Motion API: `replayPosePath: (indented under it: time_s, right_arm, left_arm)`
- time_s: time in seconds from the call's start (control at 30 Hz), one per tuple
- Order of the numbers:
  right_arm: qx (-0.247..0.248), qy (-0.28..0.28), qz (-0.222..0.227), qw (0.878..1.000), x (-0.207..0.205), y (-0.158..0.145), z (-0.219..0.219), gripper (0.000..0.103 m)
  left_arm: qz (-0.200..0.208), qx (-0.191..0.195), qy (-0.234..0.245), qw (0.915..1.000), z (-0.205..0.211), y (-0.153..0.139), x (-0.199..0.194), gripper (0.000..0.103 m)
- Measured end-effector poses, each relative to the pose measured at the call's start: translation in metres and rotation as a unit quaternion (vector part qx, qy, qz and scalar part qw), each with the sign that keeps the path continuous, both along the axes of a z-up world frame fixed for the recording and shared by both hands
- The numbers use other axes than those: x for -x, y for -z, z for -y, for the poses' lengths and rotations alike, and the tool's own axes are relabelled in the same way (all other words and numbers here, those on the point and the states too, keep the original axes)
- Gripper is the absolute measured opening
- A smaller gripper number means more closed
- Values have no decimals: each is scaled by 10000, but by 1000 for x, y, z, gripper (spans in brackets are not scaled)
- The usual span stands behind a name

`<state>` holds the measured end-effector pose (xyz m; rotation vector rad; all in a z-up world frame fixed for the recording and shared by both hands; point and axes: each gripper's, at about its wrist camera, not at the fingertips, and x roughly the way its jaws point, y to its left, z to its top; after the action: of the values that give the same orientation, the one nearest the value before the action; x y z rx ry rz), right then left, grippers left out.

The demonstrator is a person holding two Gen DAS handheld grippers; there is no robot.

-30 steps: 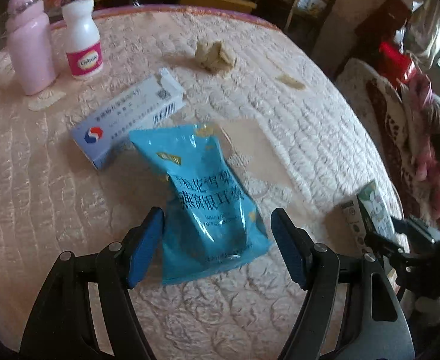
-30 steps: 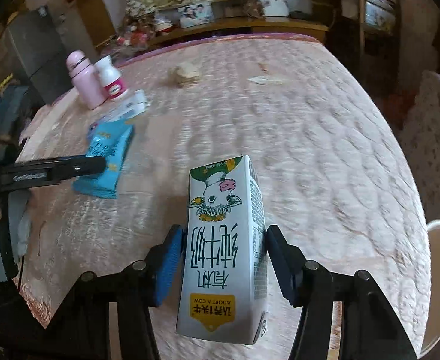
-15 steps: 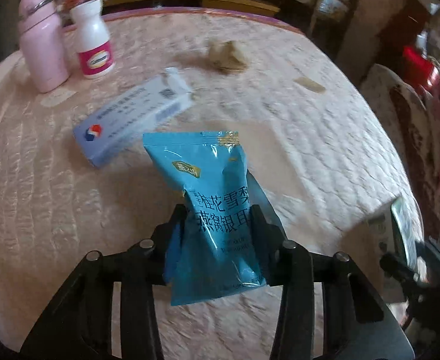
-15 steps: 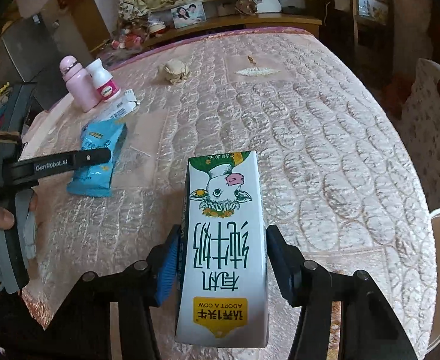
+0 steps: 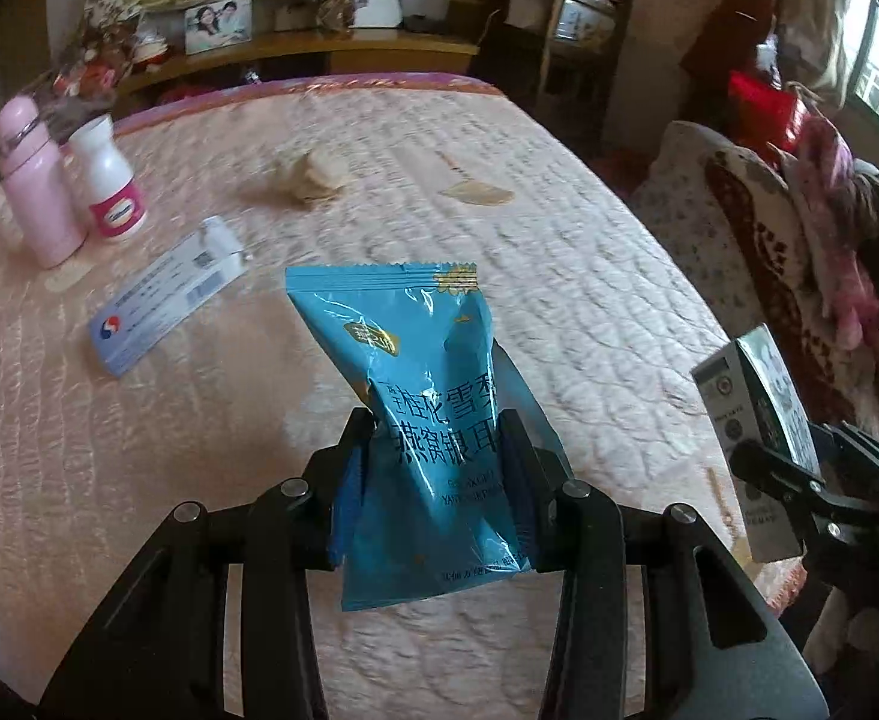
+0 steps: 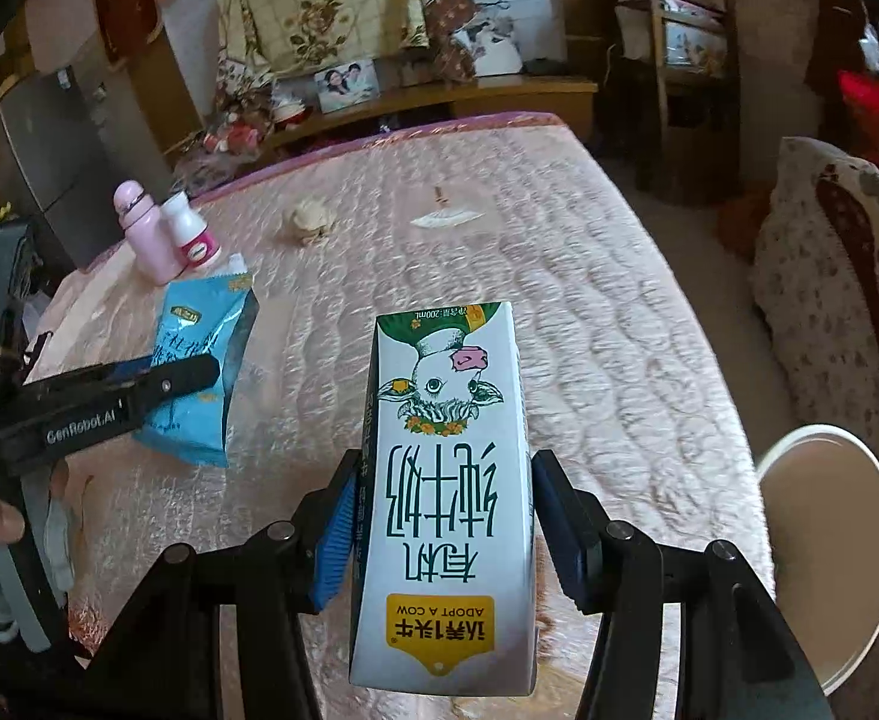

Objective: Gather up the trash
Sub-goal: 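Carry blue bag and milk carton over the white bucket and open both tools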

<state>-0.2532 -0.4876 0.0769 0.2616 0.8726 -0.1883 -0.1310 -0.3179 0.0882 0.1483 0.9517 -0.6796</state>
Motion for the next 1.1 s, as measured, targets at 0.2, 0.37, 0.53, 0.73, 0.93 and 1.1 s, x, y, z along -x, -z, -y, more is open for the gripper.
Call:
replayPosePath:
  time_s: [0.2, 0.37, 0.53, 0.73, 0.93, 1.1]
  right_arm:
    - [-21, 116, 70, 9999, 13, -5, 9, 54]
    - [-21, 203, 78, 9998, 23, -7, 16, 54]
    - [12, 327, 69, 9994, 33, -10, 26, 54]
    - [63, 547, 62, 9985, 50, -13, 43, 54]
    - [87, 809, 44, 9967, 69, -15, 65, 54]
    - [138, 1050, -1, 9944, 90, -17, 87, 54]
  left_arm:
    - [180, -54, 225, 9996, 18, -8, 22, 39]
    - [217, -47, 396, 9990, 29, -11, 32, 39]
    - [202, -30, 564, 9982, 44, -13, 44, 39]
    - [186, -2, 817, 9965, 66, -16, 58, 39]
    - [154, 31, 1108, 9937, 94, -18, 75, 39]
    - [115, 88, 1385, 9903, 121, -20, 91, 39]
